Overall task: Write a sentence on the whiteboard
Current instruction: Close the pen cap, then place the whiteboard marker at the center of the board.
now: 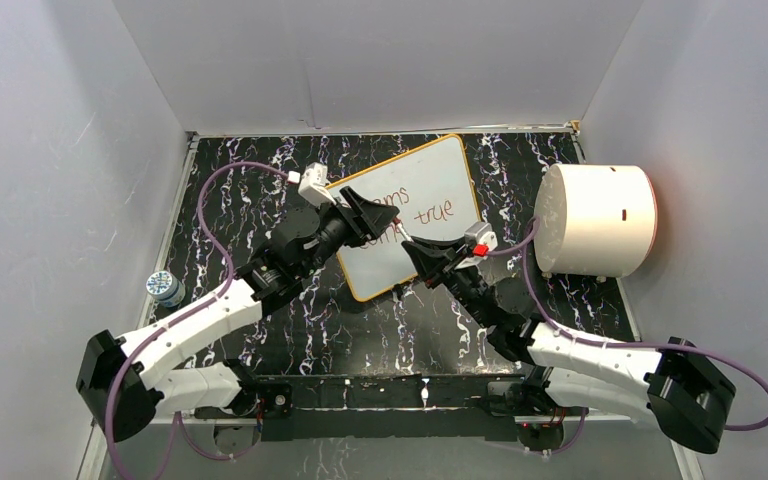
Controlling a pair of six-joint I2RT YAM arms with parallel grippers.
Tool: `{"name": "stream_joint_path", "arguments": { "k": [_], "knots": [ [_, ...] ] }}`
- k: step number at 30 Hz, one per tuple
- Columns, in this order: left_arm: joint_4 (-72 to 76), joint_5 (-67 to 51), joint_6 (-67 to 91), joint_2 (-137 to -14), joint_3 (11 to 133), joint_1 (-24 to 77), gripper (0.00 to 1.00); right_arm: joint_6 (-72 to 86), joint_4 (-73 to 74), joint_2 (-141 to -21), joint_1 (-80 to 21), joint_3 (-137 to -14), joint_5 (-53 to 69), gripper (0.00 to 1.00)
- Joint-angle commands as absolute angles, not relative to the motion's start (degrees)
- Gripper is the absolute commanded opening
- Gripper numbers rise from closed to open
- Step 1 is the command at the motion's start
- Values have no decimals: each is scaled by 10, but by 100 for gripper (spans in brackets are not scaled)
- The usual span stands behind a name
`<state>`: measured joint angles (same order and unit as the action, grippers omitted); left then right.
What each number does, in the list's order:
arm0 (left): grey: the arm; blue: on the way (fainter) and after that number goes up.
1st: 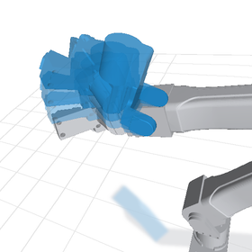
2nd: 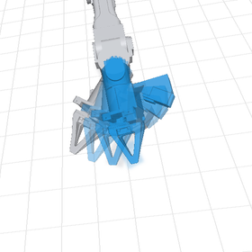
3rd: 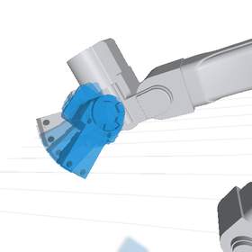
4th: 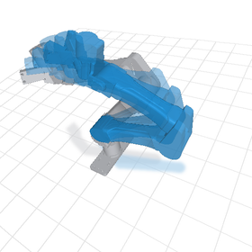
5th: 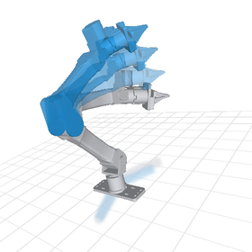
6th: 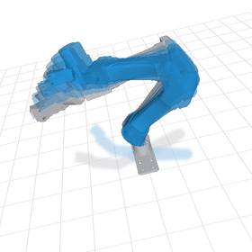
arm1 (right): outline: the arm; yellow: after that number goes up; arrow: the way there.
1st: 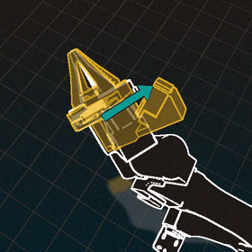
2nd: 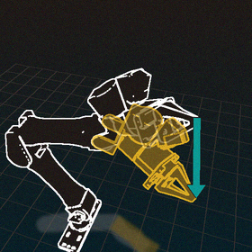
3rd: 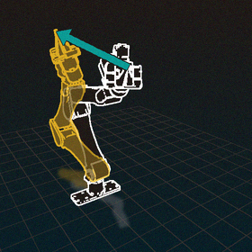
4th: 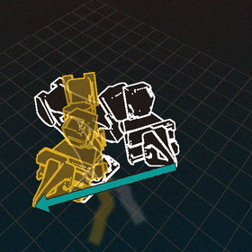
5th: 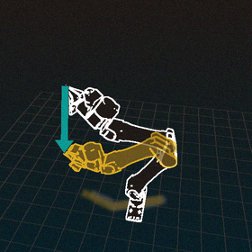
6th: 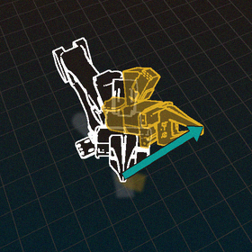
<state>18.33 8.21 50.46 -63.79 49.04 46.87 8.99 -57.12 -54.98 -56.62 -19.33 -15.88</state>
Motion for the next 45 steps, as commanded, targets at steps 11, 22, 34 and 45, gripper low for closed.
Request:
{"name": "stream_joint_path", "arguments": {
  "k": [11,22,34,45],
  "knots": [
    [252,1,549,-683,493,458,11,97,-626,-548,-564,-189,-149,0],
    [317,-83,623,-683,416,473,0,151,-686,-565,-536,-204,-196,0],
    [144,80,468,-577,442,466,30,134,-439,-505,-515,-235,-91,0],
    [-67,161,338,-520,503,349,79,149,-96,-377,-514,-222,-113,0]
  ]
}}
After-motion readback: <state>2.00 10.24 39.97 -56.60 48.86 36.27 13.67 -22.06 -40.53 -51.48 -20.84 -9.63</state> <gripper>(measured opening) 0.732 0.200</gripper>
